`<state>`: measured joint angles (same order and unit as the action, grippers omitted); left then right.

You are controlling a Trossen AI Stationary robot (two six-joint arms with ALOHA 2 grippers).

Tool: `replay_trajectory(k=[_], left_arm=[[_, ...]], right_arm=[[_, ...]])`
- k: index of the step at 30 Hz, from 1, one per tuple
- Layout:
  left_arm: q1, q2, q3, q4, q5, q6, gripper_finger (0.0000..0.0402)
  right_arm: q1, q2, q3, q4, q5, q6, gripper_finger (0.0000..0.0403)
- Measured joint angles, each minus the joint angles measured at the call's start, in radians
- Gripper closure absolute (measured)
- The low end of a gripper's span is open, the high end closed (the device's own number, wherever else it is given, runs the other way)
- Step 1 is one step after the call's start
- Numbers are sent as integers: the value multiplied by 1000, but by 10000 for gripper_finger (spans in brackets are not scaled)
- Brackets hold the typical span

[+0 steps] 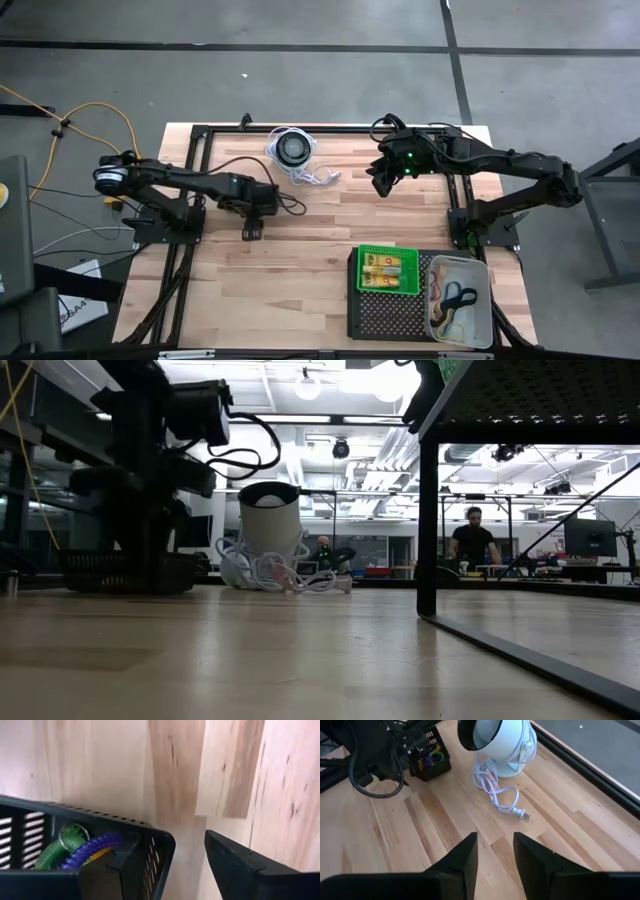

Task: Pick & Place Office Desk Supplies
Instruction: Move the black bin to the center of the table

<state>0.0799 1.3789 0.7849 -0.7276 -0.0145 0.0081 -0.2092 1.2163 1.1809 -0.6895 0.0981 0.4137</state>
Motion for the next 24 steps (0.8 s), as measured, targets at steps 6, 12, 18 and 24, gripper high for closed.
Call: replay_trajectory(k=[6,12,18,24], left_arm=[[0,28,0,72,13,26,205],[-3,33,0,158,13,61,205],[-31,40,0,251,9,104,205],[-60,31,28,204,-96,94,205]], right_arm=[[0,0,0,6,0,0,290],[0,0,0,6,0,0,290],[0,0,0,6,0,0,290],[0,0,0,7,0,0,290]])
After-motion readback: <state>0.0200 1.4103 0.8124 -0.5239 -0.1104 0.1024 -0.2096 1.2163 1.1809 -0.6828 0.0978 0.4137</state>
